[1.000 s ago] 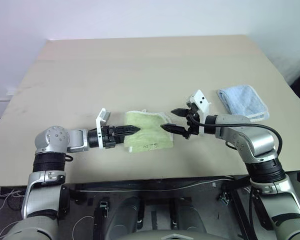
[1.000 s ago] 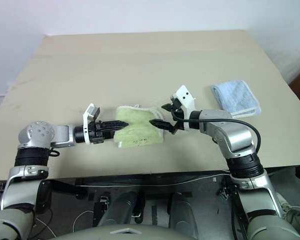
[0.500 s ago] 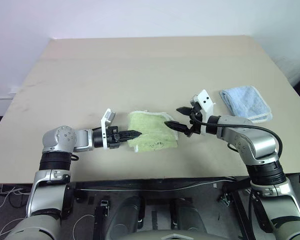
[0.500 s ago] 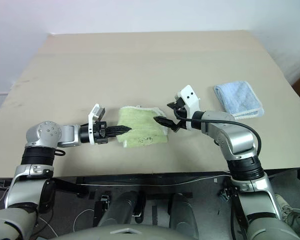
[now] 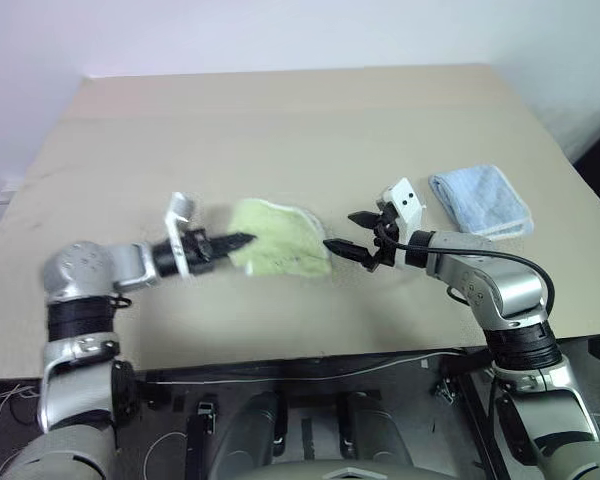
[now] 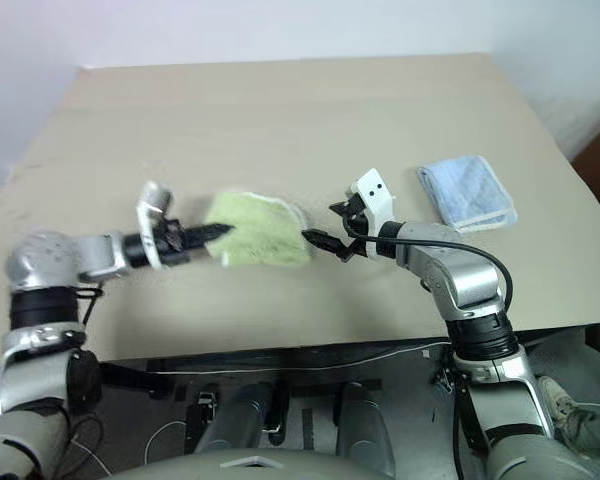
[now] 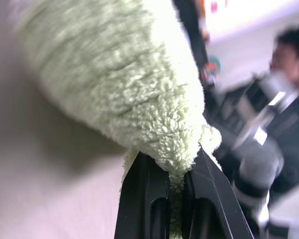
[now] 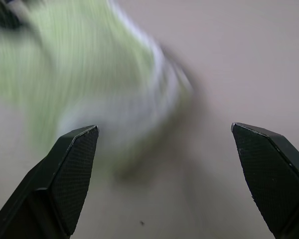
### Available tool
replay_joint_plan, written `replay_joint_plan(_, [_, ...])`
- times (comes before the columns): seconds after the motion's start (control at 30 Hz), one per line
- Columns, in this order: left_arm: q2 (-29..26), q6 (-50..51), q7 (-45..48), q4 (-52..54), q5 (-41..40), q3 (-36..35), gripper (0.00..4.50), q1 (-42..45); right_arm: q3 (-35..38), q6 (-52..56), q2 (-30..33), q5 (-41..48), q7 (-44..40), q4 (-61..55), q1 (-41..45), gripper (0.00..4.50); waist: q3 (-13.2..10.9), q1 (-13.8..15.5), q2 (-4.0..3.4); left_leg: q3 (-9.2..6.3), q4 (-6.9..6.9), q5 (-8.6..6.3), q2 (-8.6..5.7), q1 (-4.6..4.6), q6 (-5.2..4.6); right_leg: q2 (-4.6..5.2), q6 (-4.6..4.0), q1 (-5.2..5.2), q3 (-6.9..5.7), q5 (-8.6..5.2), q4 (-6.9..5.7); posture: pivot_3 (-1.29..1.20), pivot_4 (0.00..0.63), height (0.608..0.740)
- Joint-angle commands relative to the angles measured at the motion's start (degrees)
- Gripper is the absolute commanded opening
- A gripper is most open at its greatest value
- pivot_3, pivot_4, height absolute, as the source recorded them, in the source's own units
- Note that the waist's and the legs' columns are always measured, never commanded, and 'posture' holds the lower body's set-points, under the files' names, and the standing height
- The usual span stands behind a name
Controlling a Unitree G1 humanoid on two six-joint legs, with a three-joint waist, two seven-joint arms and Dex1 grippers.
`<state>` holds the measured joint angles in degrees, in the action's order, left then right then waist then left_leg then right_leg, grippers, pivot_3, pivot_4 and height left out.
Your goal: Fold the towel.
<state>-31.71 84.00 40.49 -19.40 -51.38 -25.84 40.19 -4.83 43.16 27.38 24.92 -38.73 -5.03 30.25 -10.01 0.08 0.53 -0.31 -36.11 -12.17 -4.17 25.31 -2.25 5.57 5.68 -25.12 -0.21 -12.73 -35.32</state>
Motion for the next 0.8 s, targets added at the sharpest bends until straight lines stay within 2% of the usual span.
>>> replay_joint_plan(0.03, [-3.96, 0.13, -3.81, 1.32, -1.6, -7.63, 0.01, 2.24, 1.9, -1.83, -1.78, 0.19, 0.68, 0.59, 1.58, 4.5, 0.0, -0.57, -0.01, 0.0, 0.02, 0.01, 0.0, 0.0, 0.01, -0.01, 0.02, -0.02, 0.0, 0.01, -0.01, 0.0, 0.15, 0.74])
replay_joint_plan(0.2, [-12.35, -7.67, -6.96, -4.52, 2.42, -12.14, 0.01, 4.3, 1.63, -3.02, -3.35, -0.38, 0.42, 2.9, 3.22, 4.5, -0.02, -1.01, 0.01, 0.0, 0.06, 0.04, -0.01, 0.0, 0.06, -0.04, 0.04, -0.06, 0.0, 0.02, -0.08, 0.0, 0.15, 0.74])
replay_joint_plan(0.43, [-20.94, -33.43, -14.5, -27.24, 10.54, -17.77, 0.01, 7.99, 1.13, -4.42, -3.65, -1.5, -1.12, 5.16, 4.74, 4.5, -0.01, -0.86, 0.02, 0.0, 0.06, 0.07, -0.02, -0.01, 0.12, -0.03, 0.04, -0.14, -0.02, 0.02, -0.16, 0.0, 0.15, 0.74])
replay_joint_plan(0.53, [-22.37, -40.49, -15.57, -32.77, 12.22, -18.58, 0.01, 6.7, 1.13, -4.6, -3.27, -1.9, -1.83, 5.15, 4.77, 4.5, -0.01, -0.76, 0.05, 0.01, 0.09, 0.06, -0.03, 0.0, 0.12, -0.01, 0.04, -0.16, -0.02, 0.02, -0.13, 0.0, 0.15, 0.74])
replay_joint_plan(0.6, [-22.35, -45.16, -20.62, -37.18, 11.68, -22.1, 0.01, 4.58, 1.33, -4.66, -2.87, -2.01, -2.34, 5.34, 4.96, 4.5, -0.01, -0.82, 0.05, 0.01, 0.09, 0.06, -0.03, 0.0, 0.11, 0.0, 0.04, -0.15, -0.01, 0.02, -0.13, 0.0, 0.15, 0.74])
replay_joint_plan(0.8, [-18.27, -42.09, -21.24, -33.93, 8.46, -25.34, 0.01, -3.67, 0.94, -4.87, -1.96, -2.78, -3.67, 5.23, 5.28, 4.5, 0.02, -0.81, 0.15, 0.01, 0.09, 0.05, -0.02, 0.02, 0.1, 0.02, 0.04, -0.14, 0.0, 0.02, -0.15, 0.0, 0.15, 0.74])
